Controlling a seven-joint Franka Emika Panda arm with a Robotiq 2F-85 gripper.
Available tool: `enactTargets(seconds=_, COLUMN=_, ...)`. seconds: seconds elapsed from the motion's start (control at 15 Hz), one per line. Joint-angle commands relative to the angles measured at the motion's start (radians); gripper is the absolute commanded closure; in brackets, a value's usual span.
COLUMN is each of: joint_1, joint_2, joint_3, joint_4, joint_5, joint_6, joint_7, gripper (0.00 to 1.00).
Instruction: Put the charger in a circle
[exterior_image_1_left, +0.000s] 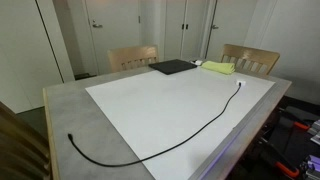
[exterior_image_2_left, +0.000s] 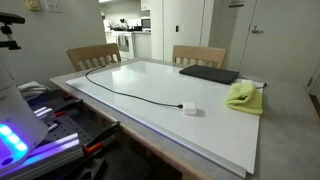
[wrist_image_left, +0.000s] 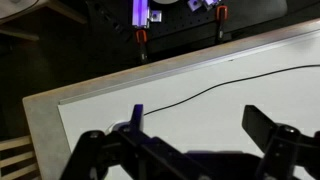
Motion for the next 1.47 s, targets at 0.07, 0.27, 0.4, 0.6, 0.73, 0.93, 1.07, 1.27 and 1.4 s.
enactTargets(seconds=0.07, joint_1=0.009, joint_2=0.001, joint_3=-0.008, joint_4=0.002, joint_5=-0.002, joint_6=-0.002, joint_7=0.003, gripper=0.00)
enactTargets(seconds=0.27, joint_1=0.009, joint_2=0.001, joint_3=-0.008, joint_4=0.002, joint_5=-0.002, joint_6=-0.002, joint_7=0.003, gripper=0.00)
enactTargets(seconds=0.4, joint_1=0.009, joint_2=0.001, joint_3=-0.008, joint_4=0.002, joint_5=-0.002, joint_6=-0.002, joint_7=0.003, gripper=0.00)
enactTargets(seconds=0.6, joint_1=0.009, joint_2=0.001, joint_3=-0.008, joint_4=0.002, joint_5=-0.002, joint_6=-0.002, joint_7=0.003, gripper=0.00)
enactTargets(seconds=0.73, joint_1=0.009, joint_2=0.001, joint_3=-0.008, joint_4=0.002, joint_5=-0.002, joint_6=-0.002, joint_7=0.003, gripper=0.00)
enactTargets(seconds=0.93, joint_1=0.009, joint_2=0.001, joint_3=-0.008, joint_4=0.002, joint_5=-0.002, joint_6=-0.002, joint_7=0.003, gripper=0.00)
enactTargets(seconds=1.07, joint_1=0.017, joint_2=0.014, joint_3=-0.002, joint_4=0.003, joint_5=-0.011, joint_6=0.009, joint_7=-0.012, gripper=0.00)
enactTargets(seconds=1.27, joint_1=0.041, joint_2=0.068, joint_3=0.011, joint_4=0.023, joint_5=-0.016, joint_6=0.045, joint_7=-0.036, gripper=0.00)
enactTargets(seconds=1.4, joint_1=0.059, joint_2=0.101, joint_3=0.016, joint_4=0.029, joint_5=-0.010, joint_6=0.111, joint_7=-0.046, gripper=0.00)
